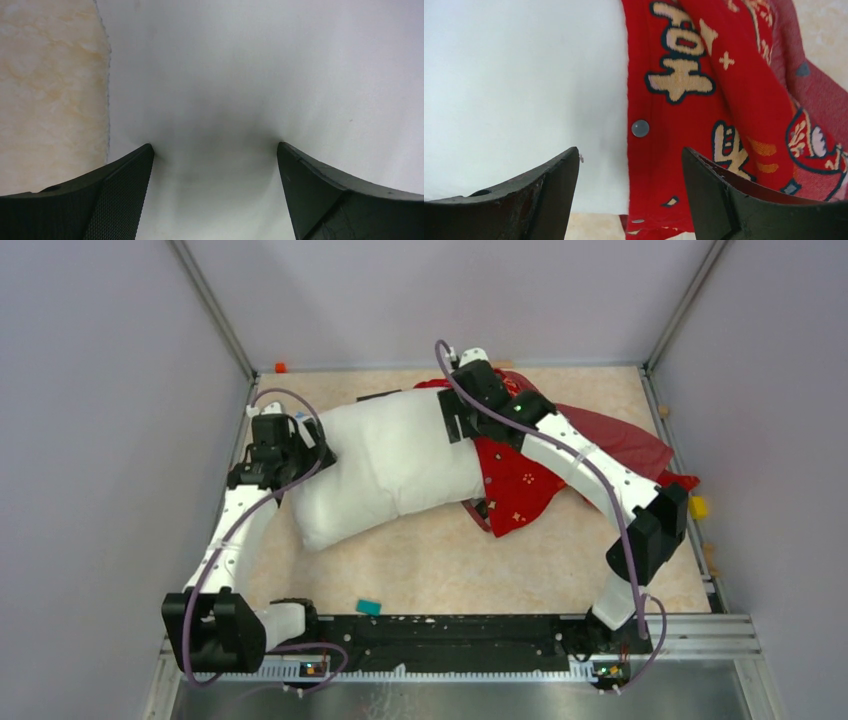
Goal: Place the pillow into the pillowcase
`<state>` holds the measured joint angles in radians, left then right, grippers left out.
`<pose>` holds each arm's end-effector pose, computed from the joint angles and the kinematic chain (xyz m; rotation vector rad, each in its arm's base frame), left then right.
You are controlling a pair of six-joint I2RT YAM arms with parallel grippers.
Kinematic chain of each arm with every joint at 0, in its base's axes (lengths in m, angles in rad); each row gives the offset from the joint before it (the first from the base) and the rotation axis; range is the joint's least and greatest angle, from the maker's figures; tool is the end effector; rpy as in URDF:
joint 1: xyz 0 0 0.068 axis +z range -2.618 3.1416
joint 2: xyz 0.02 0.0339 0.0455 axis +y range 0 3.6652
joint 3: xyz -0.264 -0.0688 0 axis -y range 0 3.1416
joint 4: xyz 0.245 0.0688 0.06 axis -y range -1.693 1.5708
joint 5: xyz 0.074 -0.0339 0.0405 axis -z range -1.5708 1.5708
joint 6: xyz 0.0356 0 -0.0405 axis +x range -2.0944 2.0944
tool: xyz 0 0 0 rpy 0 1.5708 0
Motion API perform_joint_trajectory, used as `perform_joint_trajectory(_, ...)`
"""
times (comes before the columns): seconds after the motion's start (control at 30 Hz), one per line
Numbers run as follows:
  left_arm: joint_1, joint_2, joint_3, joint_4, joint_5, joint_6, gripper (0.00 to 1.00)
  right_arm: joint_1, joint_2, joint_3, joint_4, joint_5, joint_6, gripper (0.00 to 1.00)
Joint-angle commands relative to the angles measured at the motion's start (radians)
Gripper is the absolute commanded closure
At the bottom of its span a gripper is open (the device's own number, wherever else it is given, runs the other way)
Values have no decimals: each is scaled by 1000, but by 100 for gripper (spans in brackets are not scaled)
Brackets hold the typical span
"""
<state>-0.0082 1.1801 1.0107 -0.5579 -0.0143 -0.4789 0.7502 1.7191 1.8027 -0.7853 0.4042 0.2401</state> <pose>0.2529 -0.0016 0.3026 -0.5457 2.2439 -0.2338 0.2873 0.2486 0.3860 -0.3522 2.1793 0.0885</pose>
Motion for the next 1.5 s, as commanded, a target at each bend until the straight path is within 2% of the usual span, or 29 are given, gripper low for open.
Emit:
perform_joint_trajectory(0.0, 2, -8, -63, 138, 103, -17, 8, -14, -2, -82, 77, 30, 8, 26)
perform_joint_trajectory(0.1, 2, 13, -68, 143, 140, -7, 22, -17, 28, -88, 58, 91, 18, 28)
perform_joint_trajectory(0.17, 2, 24, -65, 136, 143, 8, 34, -28, 36, -88, 61, 101, 18, 32)
perform_joint_trajectory(0.2, 1, 27, -66, 132, 142, 15, 41, -30, 38, -83, 59, 117, 19, 38)
perform_joint_trajectory(0.37, 1, 37, -87, 130, 144, 35, 73, -26, 74, 29, -1, 172, 34, 80)
perform_joint_trajectory(0.47, 1, 44, -101, 142, 182, 43, 89, 20, 117, 135, -61, 195, 40, 99)
perform_joint_trajectory(0.5, 2, 49, -101, 143, 205, 41, 94, 43, 134, 174, -83, 198, 44, 100)
perform_joint_trajectory(0.53, 2, 51, -102, 148, 232, 38, 99, 66, 149, 217, -96, 184, 48, 100)
perform_joint_trajectory(0.6, -16, 52, -101, 167, 281, 27, 100, 132, 190, 313, -123, 149, 63, 100)
perform_joint_trajectory(0.67, -73, 48, -78, 178, 289, 3, 100, 193, 245, 416, -136, 99, 69, 100)
perform_joint_trajectory(0.77, -177, 51, -26, 185, 286, -53, 100, 215, 337, 525, -131, -35, 98, 100)
perform_joint_trajectory(0.83, -222, 58, 3, 185, 275, -86, 100, 212, 378, 546, -121, -37, 99, 100)
perform_joint_trajectory(0.93, -224, 64, 4, 187, 236, -109, 100, 178, 401, 546, -138, -53, 110, 100)
perform_joint_trajectory(1.0, -218, 71, 5, 183, 218, -118, 100, 170, 382, 535, -152, -10, 102, 100)
perform_joint_trajectory(1.03, -216, 75, 4, 186, 216, -120, 100, 171, 363, 524, -159, 14, 97, 95)
perform_joint_trajectory(1.1, -211, 87, 6, 185, 211, -132, 100, 174, 292, 466, -157, 65, 87, 66)
perform_joint_trajectory(1.17, -205, 101, 10, 187, 221, -139, 100, 181, 203, 365, -138, 125, 82, 50)
perform_joint_trajectory(1.23, -204, 109, 15, 185, 225, -141, 100, 186, 97, 220, -114, 176, 97, 47)
perform_joint_trajectory(1.47, -196, 116, 18, 182, 226, -138, 100, 189, -237, -301, -32, 314, 222, 45)
